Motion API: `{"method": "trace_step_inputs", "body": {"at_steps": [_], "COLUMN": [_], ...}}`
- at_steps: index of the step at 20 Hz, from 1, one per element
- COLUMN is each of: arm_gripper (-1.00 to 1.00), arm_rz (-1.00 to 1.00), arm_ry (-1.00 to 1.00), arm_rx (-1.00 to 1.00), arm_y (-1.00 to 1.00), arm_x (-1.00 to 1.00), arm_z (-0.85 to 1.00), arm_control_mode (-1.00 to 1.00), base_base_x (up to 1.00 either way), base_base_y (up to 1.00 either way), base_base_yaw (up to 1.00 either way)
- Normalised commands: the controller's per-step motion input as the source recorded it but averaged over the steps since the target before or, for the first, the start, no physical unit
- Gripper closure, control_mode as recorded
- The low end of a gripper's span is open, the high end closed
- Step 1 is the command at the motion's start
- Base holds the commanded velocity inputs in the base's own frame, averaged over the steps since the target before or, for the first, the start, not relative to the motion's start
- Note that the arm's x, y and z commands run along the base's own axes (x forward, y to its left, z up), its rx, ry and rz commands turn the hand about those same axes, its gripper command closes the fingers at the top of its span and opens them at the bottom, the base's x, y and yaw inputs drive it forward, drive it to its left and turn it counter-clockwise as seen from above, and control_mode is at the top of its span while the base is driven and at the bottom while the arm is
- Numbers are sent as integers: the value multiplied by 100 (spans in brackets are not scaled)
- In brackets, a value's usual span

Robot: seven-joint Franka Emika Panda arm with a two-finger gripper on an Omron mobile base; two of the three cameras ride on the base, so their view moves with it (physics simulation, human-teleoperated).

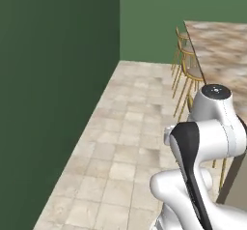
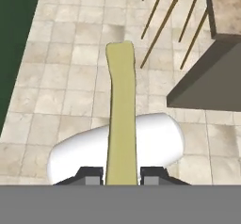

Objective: Retrieve the butter from the fridge and place it on a plate on the dining table. Then retrieve the butter knife by the fridge and place it near the plate.

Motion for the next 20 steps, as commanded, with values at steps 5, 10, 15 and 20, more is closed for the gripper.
{"method": "trace_step_inputs", "body": {"at_steps": [5,10,15,20], "arm_gripper": [100,100,100,100], "arm_rz": [0,0,0,0], "arm_ry": [0,0,0,0], "arm_rx": [0,0,0,0], "arm_y": [0,0,0,0], "arm_x": [0,0,0,0], "arm_z": [0,0,0,0], "arm_control_mode": [100,100,100,100], "base_base_x": [100,94,91,100], "base_base_y": [76,89,100,71], "base_base_yaw": [-73,-67,-51,-12]}}
